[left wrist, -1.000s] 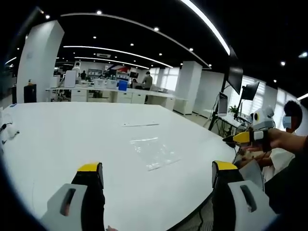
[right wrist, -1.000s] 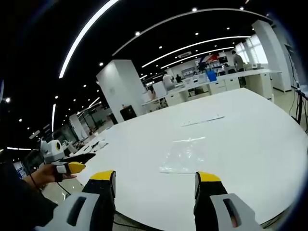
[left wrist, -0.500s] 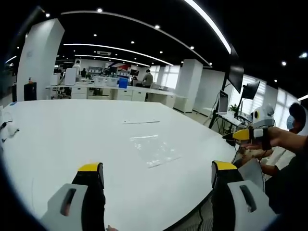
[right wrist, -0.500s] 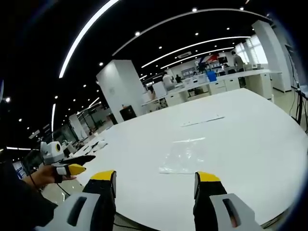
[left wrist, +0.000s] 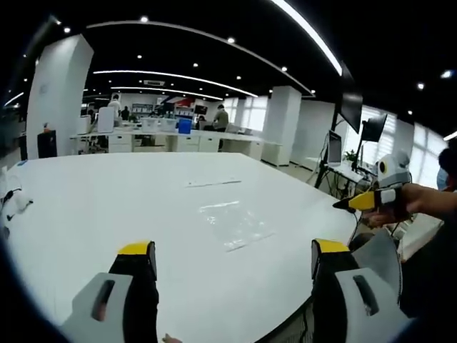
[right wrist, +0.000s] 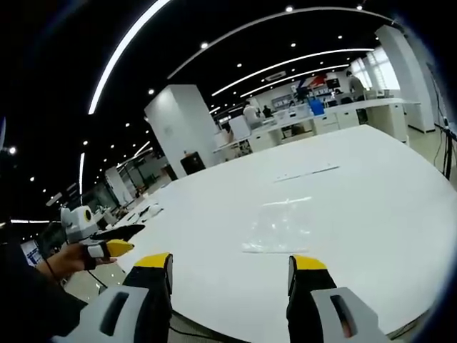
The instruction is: Open the resealable bag by pulling the two sides of the seal apart until the entire bag opening is separated and visibly accessible.
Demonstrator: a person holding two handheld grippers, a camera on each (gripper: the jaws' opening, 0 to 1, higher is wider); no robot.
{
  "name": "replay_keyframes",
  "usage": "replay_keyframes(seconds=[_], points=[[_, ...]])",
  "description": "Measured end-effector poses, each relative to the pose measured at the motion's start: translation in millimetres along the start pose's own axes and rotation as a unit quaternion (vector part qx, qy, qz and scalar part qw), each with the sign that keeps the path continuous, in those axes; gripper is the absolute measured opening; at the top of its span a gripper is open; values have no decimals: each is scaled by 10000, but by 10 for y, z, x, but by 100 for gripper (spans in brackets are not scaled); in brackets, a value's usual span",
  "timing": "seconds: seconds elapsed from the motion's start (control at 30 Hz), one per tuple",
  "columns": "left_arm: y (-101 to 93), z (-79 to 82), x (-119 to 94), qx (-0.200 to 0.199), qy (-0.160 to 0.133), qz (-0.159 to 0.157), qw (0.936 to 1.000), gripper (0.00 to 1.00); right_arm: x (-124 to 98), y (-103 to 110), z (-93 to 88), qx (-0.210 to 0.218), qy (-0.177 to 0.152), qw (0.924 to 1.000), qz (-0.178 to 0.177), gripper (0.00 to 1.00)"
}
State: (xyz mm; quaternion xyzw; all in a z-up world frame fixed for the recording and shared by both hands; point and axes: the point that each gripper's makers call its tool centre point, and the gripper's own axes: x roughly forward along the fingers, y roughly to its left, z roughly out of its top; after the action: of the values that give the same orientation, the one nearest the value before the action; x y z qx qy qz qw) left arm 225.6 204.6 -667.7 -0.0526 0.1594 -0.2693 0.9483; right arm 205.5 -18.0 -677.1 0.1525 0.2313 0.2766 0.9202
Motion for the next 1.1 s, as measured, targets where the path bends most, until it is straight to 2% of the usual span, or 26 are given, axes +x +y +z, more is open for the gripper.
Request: replay_keyframes(seconds=[0.13,0.73,0.83,0.97,1.1], points=[[41,72,12,-75,-130,57,9999,88,35,3,-3,-25,39,10000,17,64],[31,-42,128,-35,178,-133,9997,89,318,-127,7,-393,311,9987,100,63],[28,-36,157,-14,197,-173,9997,89,383,-155,-26,-554,422,9975,100,63],[2,-31,191,37,225,-289,9993,88,483,-288,-29,-1070,539,9925,-223,61],[-37,-35,208,106,253,-364,9990,88,593,-292,-19,-1385,622,9883,-172,60]])
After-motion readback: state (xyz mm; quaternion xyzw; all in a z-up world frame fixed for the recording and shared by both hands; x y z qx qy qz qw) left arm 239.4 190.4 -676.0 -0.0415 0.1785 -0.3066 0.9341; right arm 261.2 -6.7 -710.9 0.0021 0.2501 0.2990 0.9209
